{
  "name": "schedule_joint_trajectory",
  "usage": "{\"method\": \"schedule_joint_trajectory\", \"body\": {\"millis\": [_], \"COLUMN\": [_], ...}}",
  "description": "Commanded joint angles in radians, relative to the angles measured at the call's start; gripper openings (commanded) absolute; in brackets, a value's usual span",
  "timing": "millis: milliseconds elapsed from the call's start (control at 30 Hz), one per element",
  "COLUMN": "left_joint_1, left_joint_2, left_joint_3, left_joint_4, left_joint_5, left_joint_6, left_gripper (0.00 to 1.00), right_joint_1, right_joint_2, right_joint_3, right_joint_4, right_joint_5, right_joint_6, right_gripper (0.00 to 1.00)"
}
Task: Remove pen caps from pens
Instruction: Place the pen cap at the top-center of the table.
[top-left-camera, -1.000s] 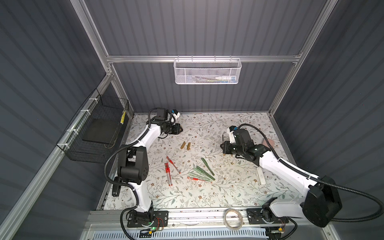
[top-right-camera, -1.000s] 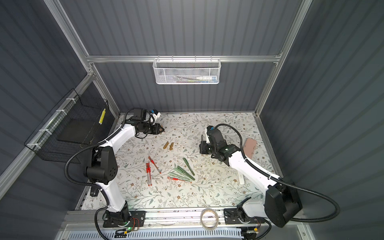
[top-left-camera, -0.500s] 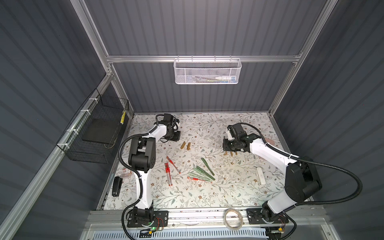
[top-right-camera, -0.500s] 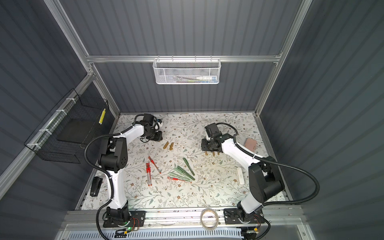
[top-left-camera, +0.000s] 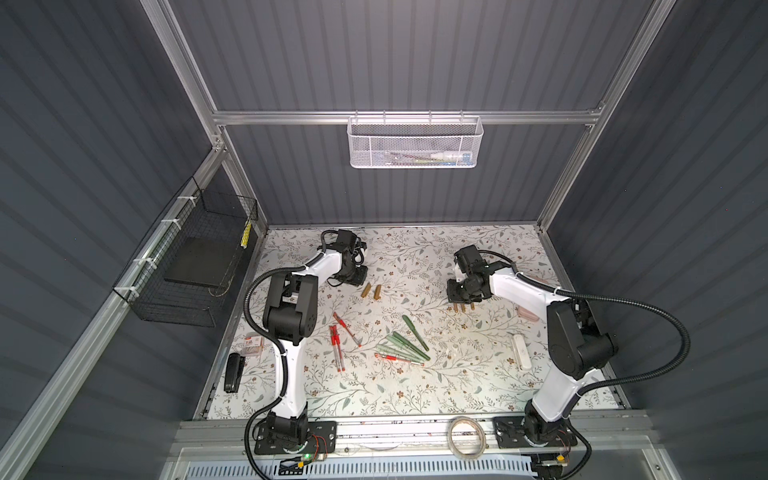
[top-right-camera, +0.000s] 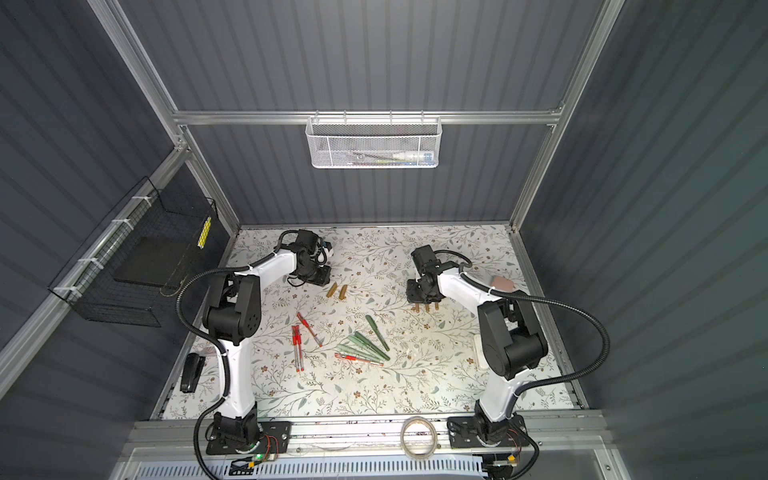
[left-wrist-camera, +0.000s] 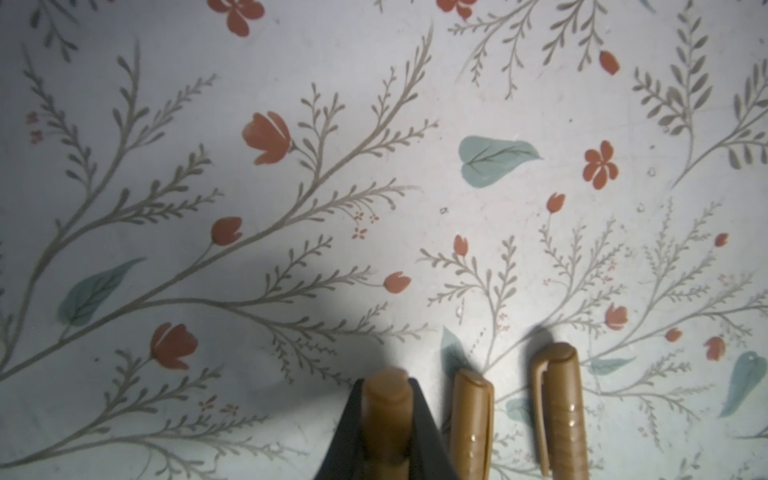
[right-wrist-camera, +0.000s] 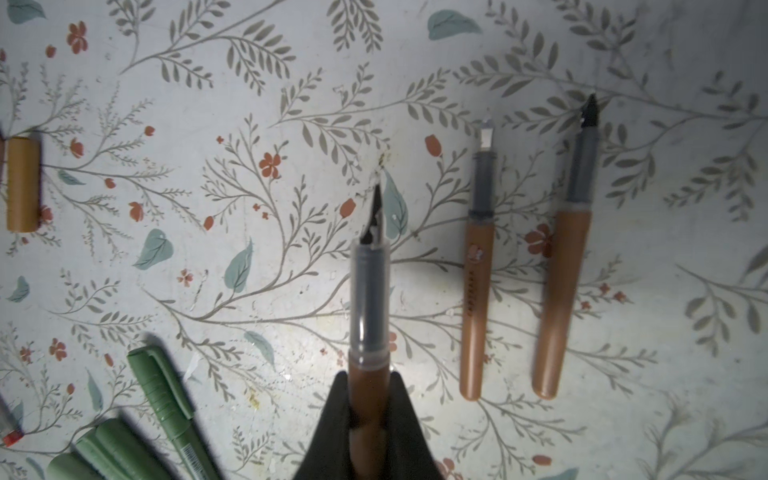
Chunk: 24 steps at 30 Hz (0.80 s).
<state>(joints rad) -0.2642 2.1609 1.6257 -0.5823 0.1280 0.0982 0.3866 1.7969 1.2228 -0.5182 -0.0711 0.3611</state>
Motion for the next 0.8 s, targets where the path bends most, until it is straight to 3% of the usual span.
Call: {"method": "schedule_joint_trajectory", "body": {"millis": [0, 333, 600, 767], "left_joint_1": [-0.001, -0.013, -0.023, -0.024], "left_joint_2": [0.025, 0.002, -0.077, -0.138], "left_joint_3": [-0.016, -0.048, -0.108, -0.126], "left_joint_4": [-0.01, 0.004, 0.035, 0.042], "left_joint_5": [-0.01, 0.009, 0.018, 0.041], "left_joint_6": [0.016, 0.009, 0.001, -0.015], "left_gripper": [0.05, 0.16, 0.39, 0.45], "right_joint_1": [-0.015, -0.046, -0.046, -0.046], "right_joint_2": [0.039, 0.124, 0.16, 0.169], "right_joint_3": [0.046, 0.11, 0.114, 0.106], "right_joint_4": [-0.026, -0.056, -0.056, -0.053], "right_joint_5": [0.015, 0.023, 0.03, 0.04], "right_joint_6": [-0.028, -0.059, -0.057, -0.056], "right_gripper": [0.0, 0.02, 0.07, 0.11]}}
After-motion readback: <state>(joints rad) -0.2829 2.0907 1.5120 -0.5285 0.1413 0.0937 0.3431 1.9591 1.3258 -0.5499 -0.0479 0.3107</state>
